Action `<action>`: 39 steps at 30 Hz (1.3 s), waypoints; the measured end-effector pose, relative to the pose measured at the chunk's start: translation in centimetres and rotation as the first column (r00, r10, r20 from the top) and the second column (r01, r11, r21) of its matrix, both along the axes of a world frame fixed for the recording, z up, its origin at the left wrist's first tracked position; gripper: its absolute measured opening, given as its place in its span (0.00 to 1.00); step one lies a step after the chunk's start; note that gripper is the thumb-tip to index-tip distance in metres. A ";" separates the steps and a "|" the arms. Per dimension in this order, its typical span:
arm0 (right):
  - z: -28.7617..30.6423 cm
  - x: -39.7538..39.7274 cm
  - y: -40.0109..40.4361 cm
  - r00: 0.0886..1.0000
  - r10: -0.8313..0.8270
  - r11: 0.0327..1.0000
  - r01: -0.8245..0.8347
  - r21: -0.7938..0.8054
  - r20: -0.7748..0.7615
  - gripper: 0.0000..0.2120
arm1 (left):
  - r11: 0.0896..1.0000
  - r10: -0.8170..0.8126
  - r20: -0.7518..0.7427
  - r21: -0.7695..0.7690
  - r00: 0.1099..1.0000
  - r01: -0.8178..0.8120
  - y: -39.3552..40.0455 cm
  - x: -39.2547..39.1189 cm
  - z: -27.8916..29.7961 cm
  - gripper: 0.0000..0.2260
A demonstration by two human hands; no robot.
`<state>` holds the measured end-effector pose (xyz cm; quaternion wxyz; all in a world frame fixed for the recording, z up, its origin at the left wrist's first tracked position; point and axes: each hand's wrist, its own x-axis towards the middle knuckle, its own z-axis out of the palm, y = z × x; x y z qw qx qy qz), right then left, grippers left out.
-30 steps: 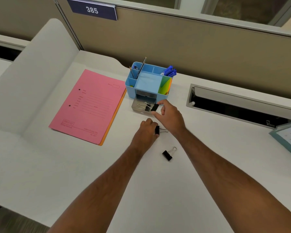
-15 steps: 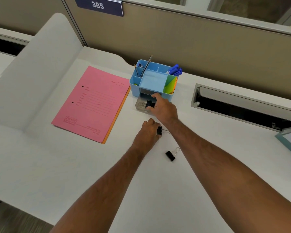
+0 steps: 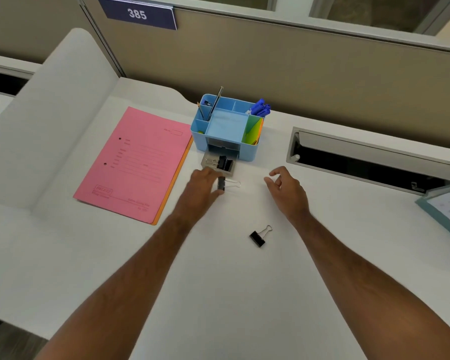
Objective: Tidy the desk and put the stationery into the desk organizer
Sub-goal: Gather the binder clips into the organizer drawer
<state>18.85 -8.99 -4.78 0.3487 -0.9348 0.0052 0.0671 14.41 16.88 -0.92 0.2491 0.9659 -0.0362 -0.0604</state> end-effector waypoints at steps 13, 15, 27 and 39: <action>-0.4 -1.7 -1.3 0.997 0.036 0.995 -0.043 -0.087 -0.075 0.14 | 0.979 0.009 -0.056 0.204 0.998 0.002 2.6 8.1 2.6 0.24; -0.5 -1.8 -1.2 0.997 0.035 0.994 -0.042 -0.099 -0.076 0.16 | 0.982 0.009 -0.063 0.190 0.998 0.003 2.5 8.5 2.5 0.23; -0.2 -2.4 -1.7 0.988 0.091 0.995 -0.095 -0.025 -0.126 0.14 | 0.994 0.062 0.037 0.092 0.997 -0.065 2.0 5.8 0.9 0.20; -0.1 -6.2 -3.2 0.822 0.540 0.841 -0.533 0.091 -0.183 0.31 | 0.996 0.048 0.073 0.076 0.996 -0.054 -0.7 -2.1 -3.8 0.25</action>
